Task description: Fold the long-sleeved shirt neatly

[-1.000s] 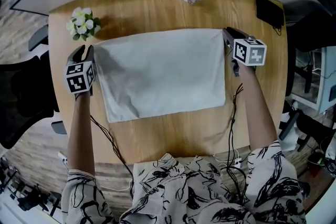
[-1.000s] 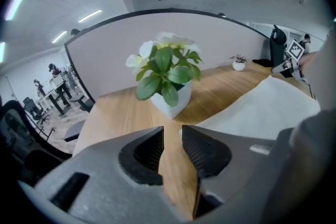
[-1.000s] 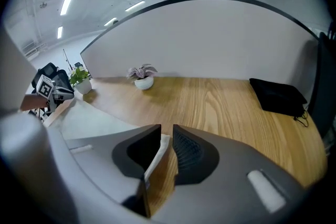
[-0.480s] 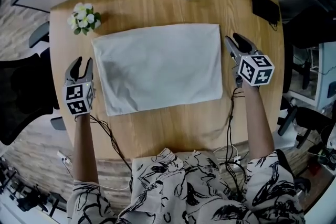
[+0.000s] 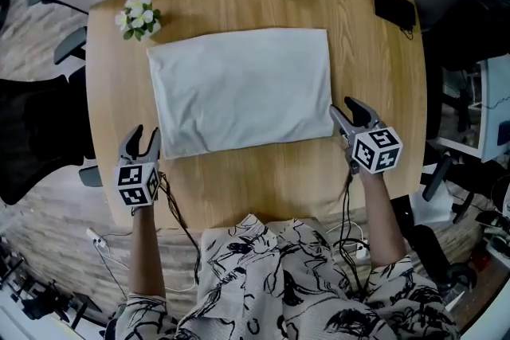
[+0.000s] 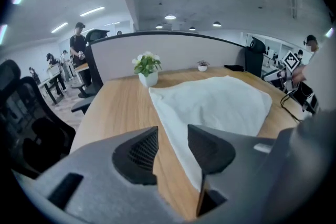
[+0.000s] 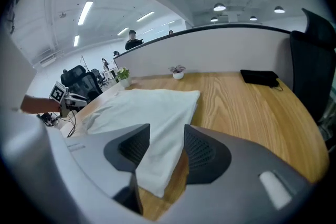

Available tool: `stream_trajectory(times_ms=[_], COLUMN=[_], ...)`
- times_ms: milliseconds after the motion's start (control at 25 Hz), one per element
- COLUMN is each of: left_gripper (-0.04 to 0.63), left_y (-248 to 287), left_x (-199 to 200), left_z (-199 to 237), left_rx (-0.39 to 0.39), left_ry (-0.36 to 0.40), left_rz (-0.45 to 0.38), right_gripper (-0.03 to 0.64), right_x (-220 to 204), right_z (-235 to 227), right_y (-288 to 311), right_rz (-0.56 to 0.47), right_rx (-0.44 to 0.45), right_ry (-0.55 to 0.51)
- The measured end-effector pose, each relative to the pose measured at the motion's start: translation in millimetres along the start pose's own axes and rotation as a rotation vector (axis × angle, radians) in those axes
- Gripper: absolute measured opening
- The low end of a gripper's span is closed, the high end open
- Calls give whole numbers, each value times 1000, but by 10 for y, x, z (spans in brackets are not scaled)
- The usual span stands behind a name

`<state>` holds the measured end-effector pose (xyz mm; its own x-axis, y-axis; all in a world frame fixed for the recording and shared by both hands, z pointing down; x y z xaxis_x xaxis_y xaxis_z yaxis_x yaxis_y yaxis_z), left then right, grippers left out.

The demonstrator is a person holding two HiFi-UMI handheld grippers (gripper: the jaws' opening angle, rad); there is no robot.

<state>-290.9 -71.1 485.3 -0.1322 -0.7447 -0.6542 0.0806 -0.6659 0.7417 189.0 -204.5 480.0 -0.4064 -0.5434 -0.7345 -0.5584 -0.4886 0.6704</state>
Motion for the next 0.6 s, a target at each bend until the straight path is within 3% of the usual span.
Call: stream_trajectory(times_ms=[200, 440, 600], left_gripper=[190, 207, 209], left_y=[-166, -152, -126], left_x=[-593, -948, -1012], left_z=[-106, -173, -197], left_rx=[-43, -83, -89], left_ry=[-63, -64, -74], left_rz=[87, 149, 155], right_gripper=[259, 264, 210], right_x=[-483, -914, -1076], right_z=[269, 360, 412], right_y=[-120, -135, -115], right_rz=[63, 131, 158], right_rx=[51, 74, 64], right_ry=[18, 47, 37])
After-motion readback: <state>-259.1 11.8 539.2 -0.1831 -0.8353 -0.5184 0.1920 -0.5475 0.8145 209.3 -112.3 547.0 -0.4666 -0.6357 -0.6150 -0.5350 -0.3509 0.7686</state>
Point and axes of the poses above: the fingertips, and each gripper's own axes: y forward along the fingers, z to its left, x out of its top, the point moved 3 cm from there along -y, backward along the fingers, and after that the axes turned 12 degrees about -y, right-handed, at the moved point
